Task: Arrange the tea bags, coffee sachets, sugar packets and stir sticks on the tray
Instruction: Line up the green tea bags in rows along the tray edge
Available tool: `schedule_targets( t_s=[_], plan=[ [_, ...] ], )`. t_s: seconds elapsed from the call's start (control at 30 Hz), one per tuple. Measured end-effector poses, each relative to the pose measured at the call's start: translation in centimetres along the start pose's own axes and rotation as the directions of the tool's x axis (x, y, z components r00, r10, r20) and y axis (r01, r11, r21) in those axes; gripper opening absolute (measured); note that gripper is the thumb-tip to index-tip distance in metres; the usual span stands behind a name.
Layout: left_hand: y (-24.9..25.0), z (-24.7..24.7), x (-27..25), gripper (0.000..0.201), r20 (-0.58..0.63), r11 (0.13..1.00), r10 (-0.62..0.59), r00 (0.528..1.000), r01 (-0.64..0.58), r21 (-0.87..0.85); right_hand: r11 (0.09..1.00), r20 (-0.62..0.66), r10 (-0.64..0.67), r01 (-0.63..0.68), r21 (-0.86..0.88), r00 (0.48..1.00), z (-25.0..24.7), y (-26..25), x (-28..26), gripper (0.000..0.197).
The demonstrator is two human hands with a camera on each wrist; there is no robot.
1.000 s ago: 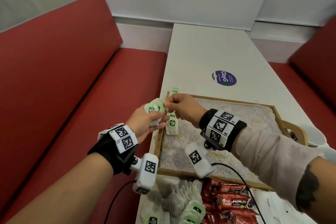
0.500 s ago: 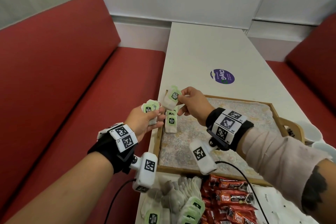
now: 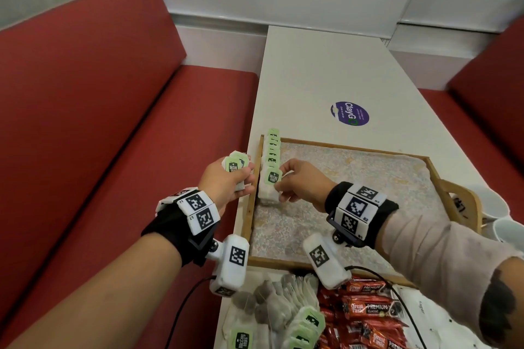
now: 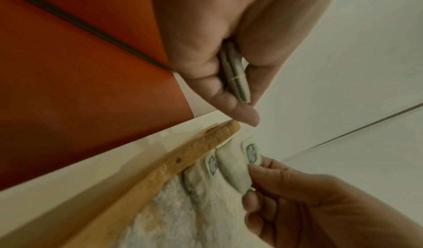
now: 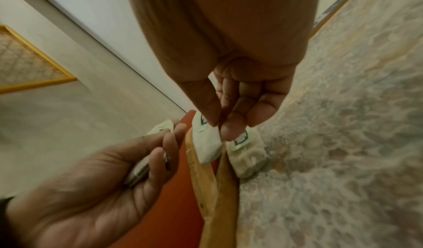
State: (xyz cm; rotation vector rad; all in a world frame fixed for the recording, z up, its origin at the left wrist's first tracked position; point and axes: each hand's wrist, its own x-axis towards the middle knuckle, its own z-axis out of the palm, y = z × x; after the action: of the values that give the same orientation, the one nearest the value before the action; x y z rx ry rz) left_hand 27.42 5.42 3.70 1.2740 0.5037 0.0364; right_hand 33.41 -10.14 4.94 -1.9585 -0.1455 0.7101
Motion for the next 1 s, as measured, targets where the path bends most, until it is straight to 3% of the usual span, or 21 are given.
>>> schedule_targets(
  t_s=[0.5, 0.8, 1.0],
  plan=[
    [2.4, 0.3, -1.8, 0.013, 0.070, 0.994, 0.037, 0.997, -0.043, 0.100, 0.980, -0.125, -0.122, 0.140, 0.144, 0.985, -0.3, -4.0, -1.0, 0.017],
    [1.9, 0.4, -2.2, 0.016, 0.010, 0.996, 0.065, 0.998, -0.066, 0.062, 0.964, -0.056, -0.113, 0.123, 0.237, 0.992, 0.1, -3.6, -2.3, 0.030],
    [1.6, 0.3, -2.4, 0.016, -0.007, 0.997, 0.064, 0.998, -0.063, 0.046, 0.942, -0.128, -0.134, 0.166, 0.291, 0.983, 0.2, -3.8, -2.5, 0.029]
  ],
)
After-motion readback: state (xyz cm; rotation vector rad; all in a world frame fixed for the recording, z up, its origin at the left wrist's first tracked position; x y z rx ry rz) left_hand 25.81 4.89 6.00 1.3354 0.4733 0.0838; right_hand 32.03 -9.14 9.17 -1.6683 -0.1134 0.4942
